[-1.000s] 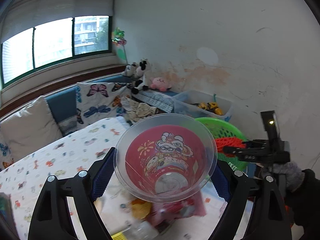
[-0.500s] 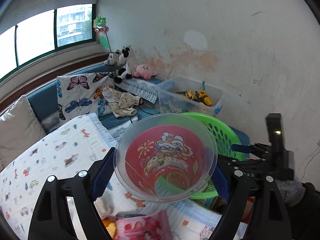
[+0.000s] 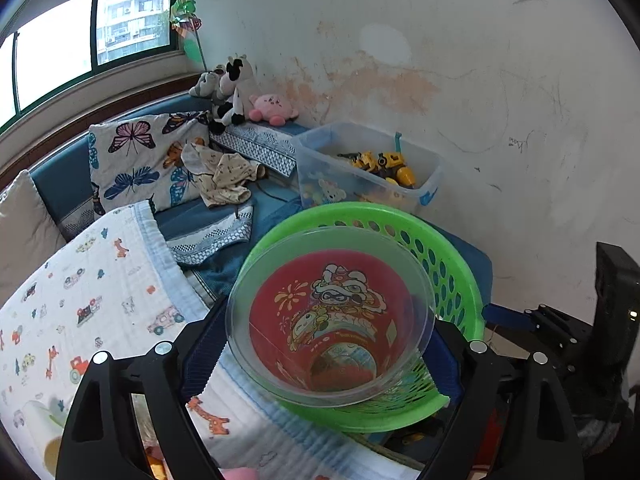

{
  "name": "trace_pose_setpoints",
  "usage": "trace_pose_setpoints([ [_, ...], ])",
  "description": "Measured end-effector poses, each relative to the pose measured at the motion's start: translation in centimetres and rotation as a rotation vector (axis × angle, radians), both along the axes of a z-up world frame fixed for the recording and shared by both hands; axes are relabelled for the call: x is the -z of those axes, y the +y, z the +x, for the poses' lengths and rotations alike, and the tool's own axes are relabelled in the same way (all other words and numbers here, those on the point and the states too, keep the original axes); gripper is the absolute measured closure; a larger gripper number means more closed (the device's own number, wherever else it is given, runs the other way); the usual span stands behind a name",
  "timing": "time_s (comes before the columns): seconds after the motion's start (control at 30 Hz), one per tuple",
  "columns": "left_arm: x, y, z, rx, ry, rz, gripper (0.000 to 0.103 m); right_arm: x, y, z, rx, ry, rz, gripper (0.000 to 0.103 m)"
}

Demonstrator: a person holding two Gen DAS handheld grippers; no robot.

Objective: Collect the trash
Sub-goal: 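Release the mesh net into the basket with the right gripper while the left gripper drops the red cup in, then grasp the pink snack bag on the sheet with the right gripper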

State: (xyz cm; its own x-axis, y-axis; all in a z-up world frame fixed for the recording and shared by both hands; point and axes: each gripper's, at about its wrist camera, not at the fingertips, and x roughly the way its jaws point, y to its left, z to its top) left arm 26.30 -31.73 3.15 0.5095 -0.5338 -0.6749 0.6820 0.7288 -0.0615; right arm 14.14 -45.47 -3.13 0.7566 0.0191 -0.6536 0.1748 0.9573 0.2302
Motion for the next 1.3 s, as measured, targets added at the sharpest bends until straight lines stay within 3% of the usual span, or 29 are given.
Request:
trace_pose_setpoints([
  [0.2, 0.7, -0.4, -0.1, 0.015, 0.035, -0.009, 0.015, 0.2, 0.2, -0.6, -0.005, -0.001, 0.006, 0.028],
  [0.43, -1.1, 1.9, -1.6, 0.030, 0.012, -0.034, 0.014, 0.2, 0.9, -1.3, -0.014, 0.001, 0.006, 0.028],
  [0.83, -4.1, 12.1, -3.8, -0.078, -0.061, -0.043, 0.014, -1.3, 5.1, -2.0, -0.113, -0.032, 0.001, 0.028],
  [1.3, -2.3, 22.1, -3.8, -0.258, -0.014, -0.068, 0.014, -0.9, 13.3, 0.3, -0.321, -0.012, 0.047, 0.027],
])
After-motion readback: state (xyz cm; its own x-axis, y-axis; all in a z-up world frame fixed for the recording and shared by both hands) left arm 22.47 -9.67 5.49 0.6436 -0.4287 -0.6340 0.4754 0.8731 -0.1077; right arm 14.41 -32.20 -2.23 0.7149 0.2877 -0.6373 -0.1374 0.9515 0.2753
